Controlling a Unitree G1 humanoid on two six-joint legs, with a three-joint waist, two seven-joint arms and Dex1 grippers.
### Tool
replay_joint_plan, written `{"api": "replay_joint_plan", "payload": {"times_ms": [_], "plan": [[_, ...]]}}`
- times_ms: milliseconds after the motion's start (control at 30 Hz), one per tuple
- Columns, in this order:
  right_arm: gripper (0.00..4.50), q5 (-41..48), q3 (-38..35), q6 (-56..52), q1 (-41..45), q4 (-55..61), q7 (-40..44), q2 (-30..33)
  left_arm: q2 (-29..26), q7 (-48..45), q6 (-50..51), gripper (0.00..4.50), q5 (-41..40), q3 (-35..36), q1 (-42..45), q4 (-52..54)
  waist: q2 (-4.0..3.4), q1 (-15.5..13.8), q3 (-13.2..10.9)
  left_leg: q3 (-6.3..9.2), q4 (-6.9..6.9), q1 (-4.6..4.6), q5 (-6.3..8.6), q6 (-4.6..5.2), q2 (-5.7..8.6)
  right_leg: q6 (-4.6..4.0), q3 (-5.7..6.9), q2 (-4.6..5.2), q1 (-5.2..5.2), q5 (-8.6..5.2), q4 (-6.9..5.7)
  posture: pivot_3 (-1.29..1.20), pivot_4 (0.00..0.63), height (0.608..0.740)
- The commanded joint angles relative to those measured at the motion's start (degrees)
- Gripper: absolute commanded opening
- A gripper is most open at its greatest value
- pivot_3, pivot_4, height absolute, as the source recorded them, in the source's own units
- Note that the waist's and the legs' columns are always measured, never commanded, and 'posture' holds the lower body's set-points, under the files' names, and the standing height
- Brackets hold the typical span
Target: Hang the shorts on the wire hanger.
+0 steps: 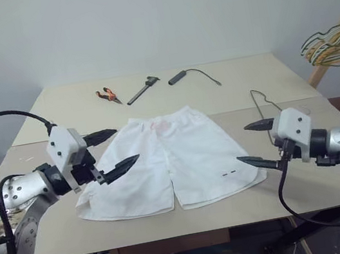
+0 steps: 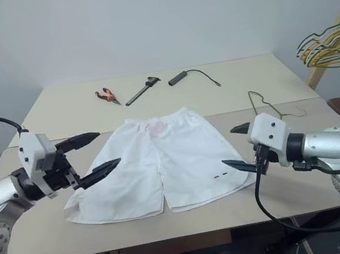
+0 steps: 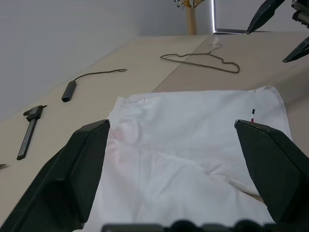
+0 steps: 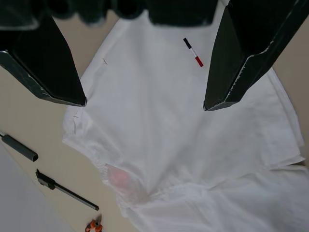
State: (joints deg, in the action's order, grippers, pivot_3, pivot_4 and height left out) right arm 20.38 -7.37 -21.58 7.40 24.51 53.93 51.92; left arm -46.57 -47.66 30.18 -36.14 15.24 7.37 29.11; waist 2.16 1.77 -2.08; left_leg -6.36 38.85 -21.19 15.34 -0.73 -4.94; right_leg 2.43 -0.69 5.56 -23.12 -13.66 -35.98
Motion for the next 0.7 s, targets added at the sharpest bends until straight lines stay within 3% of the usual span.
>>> {"api": "replay_joint_plan", "payload": {"times_ms": [33,433,700], "plan": [[4.48,-0.05,-0.96,1.25,0.85,0.65,0.22,0.24,-0.28,0.74,1.05,4.5,-2.39,2.47,0.76,1.43,0.0,-0.22,0.0,0.0,0.0,0.0,0.0,0.0,0.0,0.0,0.0,0.0,0.0,0.0,0.0,0.02,0.0,0.74],[4.48,-1.49,-1.01,2.48,-0.78,0.17,1.99,2.15,-1.28,0.67,0.85,4.5,-1.67,1.28,1.61,2.29,0.0,-1.0,0.0,-0.01,0.01,-0.01,0.0,0.0,0.0,0.0,0.01,0.0,0.0,0.0,0.01,0.01,0.0,0.74],[4.48,-11.48,4.86,14.61,-2.63,-3.89,8.09,8.39,-1.3,1.1,1.27,4.5,-2.21,2.39,0.2,3.45,0.0,-0.95,0.0,-0.01,0.0,0.0,0.0,0.0,0.0,0.0,0.01,0.0,-0.01,-0.01,0.01,0.02,0.0,0.74]]}}
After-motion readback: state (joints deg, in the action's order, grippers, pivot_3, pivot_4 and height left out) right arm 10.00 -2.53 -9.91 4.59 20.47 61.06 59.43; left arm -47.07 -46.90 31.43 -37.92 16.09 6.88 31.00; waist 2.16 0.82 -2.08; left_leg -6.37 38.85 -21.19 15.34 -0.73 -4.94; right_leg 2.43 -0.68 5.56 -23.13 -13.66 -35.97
